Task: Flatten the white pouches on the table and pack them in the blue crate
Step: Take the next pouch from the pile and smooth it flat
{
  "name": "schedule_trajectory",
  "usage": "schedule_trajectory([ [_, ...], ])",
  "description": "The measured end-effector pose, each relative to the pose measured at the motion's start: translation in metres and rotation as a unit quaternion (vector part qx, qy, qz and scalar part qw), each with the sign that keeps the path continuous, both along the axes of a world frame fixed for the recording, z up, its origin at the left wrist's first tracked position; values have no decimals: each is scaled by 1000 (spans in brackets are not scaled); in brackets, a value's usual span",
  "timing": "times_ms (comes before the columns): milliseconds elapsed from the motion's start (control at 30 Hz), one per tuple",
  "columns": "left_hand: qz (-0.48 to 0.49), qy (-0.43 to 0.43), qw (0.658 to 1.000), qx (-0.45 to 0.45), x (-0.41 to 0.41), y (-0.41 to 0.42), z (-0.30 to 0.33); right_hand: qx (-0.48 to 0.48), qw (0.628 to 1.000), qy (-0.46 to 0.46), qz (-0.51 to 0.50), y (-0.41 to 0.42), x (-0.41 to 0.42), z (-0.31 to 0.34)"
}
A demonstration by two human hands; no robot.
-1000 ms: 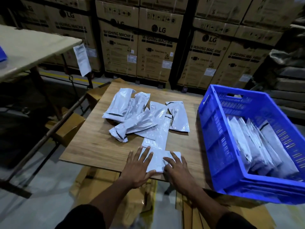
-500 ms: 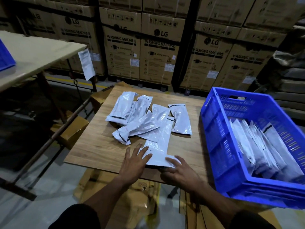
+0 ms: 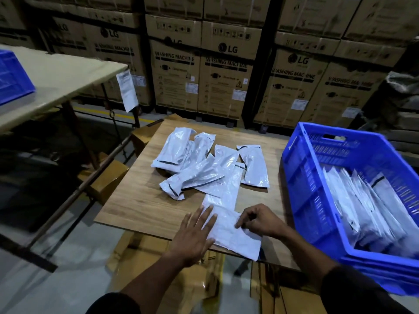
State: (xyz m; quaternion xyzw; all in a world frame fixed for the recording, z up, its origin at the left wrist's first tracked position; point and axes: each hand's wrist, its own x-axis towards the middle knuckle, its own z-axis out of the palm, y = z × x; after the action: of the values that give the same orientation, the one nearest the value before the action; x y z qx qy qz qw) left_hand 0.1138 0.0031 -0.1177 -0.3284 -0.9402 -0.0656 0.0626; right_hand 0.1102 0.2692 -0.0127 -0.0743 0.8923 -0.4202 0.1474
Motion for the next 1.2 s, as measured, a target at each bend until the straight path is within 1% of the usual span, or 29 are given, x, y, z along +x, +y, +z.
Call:
schedule_trajectory([
  [33, 13, -28, 999, -19, 1, 3, -5, 45, 999, -3, -2, 3, -5, -4],
  [67, 31, -49, 998, -31, 1, 5, -9, 107, 994, 13, -10, 5, -9, -10],
  [133, 65, -65, 995, -41, 4, 13, -10, 240, 965, 94, -54, -1, -9, -18],
  [167, 76, -66, 994, -38, 5, 18, -8, 275, 947, 146, -79, -8, -6, -26],
  [200, 81, -63, 994, -32, 6, 22, -5, 279, 938, 189, -85, -18, 0, -36],
  [233, 82, -59, 994, -28, 7, 25, -1, 275, 935, 213, -71, -30, 9, -49],
  [300, 74, -47, 996, -23, 3, 32, 4, 310, 929, 202, -29, -53, 27, -74],
  [367, 58, -38, 997, -22, -3, 37, 7, 344, 924, 165, -20, -61, 39, -91],
  [467, 34, -52, 998, -22, -9, 40, 5, 368, 916, 160, -14, -59, 46, -98],
  [567, 33, -75, 997, -4, -10, 39, 3, 391, 909, 146, -3, -57, 47, -101],
  [667, 36, -70, 997, -1, -8, 35, -4, 367, 921, 130, 5, -58, 47, -105],
  [800, 32, -50, 998, 1, -7, 33, -14, 345, 930, 119, 43, -49, 44, -101],
  [833, 33, -51, 998, 0, -6, 33, -14, 353, 926, 127, 42, -44, 44, -101],
  [967, 47, -62, 997, -8, -8, 36, -15, 404, 907, 119, -18, -19, 51, -106],
  [1200, 49, -61, 997, 1, -4, 37, -19, 410, 903, 128, -7, -18, 54, -112],
])
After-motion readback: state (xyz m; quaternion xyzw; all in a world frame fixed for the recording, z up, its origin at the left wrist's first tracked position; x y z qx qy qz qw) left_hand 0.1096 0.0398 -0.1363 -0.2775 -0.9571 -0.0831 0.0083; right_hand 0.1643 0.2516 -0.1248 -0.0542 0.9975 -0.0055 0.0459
